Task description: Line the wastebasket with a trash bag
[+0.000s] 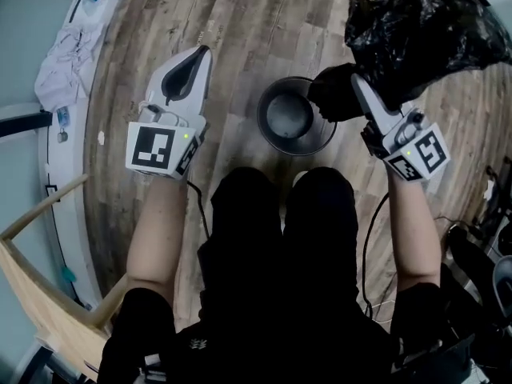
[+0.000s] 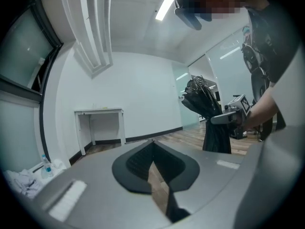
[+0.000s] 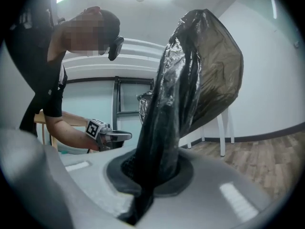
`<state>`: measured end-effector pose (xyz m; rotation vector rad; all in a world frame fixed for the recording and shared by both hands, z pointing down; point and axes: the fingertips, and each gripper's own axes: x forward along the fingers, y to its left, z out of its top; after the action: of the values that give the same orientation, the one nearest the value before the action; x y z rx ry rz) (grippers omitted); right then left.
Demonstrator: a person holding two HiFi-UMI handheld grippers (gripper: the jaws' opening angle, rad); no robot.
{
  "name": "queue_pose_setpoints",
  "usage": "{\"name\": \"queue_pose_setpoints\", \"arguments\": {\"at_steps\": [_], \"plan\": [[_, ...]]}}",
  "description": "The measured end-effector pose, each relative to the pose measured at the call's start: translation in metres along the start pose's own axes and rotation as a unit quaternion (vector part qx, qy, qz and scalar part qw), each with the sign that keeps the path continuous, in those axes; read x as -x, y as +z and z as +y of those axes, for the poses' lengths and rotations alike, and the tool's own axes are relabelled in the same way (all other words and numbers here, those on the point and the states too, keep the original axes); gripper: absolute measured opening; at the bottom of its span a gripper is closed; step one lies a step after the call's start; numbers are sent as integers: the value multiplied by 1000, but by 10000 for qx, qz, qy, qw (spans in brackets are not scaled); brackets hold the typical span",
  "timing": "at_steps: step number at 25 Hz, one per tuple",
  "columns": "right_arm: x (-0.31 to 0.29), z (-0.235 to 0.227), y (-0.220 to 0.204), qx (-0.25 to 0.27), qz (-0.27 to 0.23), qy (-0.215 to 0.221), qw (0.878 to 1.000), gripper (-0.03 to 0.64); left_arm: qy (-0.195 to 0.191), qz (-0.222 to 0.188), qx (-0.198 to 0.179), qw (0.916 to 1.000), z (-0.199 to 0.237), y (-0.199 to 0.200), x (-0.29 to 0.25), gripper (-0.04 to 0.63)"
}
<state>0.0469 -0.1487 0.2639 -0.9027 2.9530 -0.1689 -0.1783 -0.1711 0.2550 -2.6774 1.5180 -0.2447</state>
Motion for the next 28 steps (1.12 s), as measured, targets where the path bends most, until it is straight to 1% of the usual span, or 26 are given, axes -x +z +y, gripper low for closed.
{"name": "queue_pose_setpoints", "arguments": {"at_steps": [2,4,8,13,15,20,25,28], "plan": [[0,1,-30,-2,41,194,9998,3,-38,-61,11,10000,-6,-25,-5,6],[-1,1,-48,49,66,321,9995,3,-114,-169,21,9998,-11,-40,-12,6],[-6,5,-67,149,64,449,9989,3,-237,-302,95,9992,-14,-53,-22,6],[-4,9,-97,46,61,463,9989,3,-366,-286,218,9987,-26,-74,-27,6],[-4,11,-109,30,33,532,9986,3,-389,-264,233,9986,-29,-83,-30,6],[-9,22,-136,175,33,791,9967,3,-417,-313,285,9982,-34,-96,-36,6],[-23,39,-184,116,188,962,9951,3,-488,-339,305,9978,-35,-115,-23,6],[-26,47,-190,195,287,1055,9938,3,-473,-364,339,9976,-34,-109,-13,6]]}}
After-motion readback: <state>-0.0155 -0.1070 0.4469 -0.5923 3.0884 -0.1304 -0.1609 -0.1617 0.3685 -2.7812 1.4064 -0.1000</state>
